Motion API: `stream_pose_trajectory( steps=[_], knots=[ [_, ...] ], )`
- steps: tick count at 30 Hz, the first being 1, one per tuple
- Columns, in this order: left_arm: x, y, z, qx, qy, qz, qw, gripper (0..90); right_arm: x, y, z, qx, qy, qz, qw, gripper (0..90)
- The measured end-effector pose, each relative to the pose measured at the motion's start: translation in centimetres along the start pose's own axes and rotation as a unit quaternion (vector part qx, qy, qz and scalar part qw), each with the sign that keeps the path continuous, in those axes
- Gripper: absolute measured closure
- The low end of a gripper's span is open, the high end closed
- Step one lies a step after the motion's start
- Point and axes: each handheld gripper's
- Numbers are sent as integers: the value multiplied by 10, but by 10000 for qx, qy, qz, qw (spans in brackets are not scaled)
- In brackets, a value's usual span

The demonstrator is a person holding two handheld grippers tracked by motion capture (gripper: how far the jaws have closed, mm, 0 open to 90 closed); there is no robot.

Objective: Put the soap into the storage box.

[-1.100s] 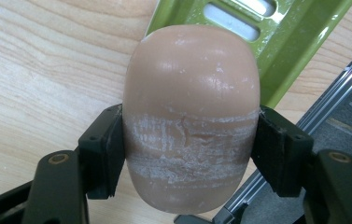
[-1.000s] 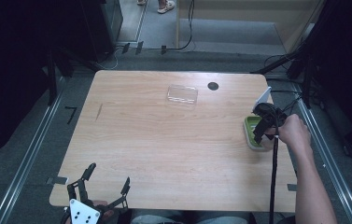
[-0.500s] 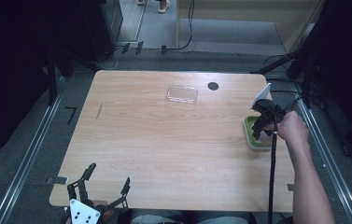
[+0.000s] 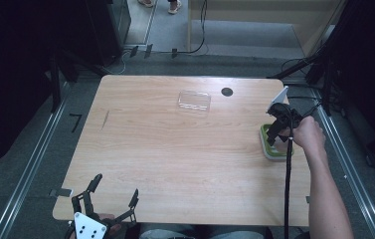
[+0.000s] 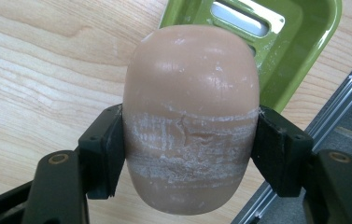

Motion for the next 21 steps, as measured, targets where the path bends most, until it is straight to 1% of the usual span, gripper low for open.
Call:
stream_pose_trajectory(
  steps=[4,8,10,13,21],
  knots=[
    [0,0,0,1,0,-2,10000,99,-2,2,-2,6,16,-56,10000,339],
    [0,0,0,0,-3,-7,10000,99,-3,8,-5,-39,65,-234,9997,339],
    [0,0,0,2,-3,-8,10000,99,-3,10,-8,-56,82,-366,9993,339],
    [0,0,0,3,-2,-6,10000,99,-3,14,-11,-108,127,-449,9989,339],
    [0,0,0,7,-5,-17,10000,99,-5,18,-15,-117,121,-571,9982,338]
  ],
)
Point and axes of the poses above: each handheld gripper's, and its own axes: z roughly backward along the jaws, x roughly out of its underside, y roughly to its right, and after that the axes turned 9 degrees about z, right-handed
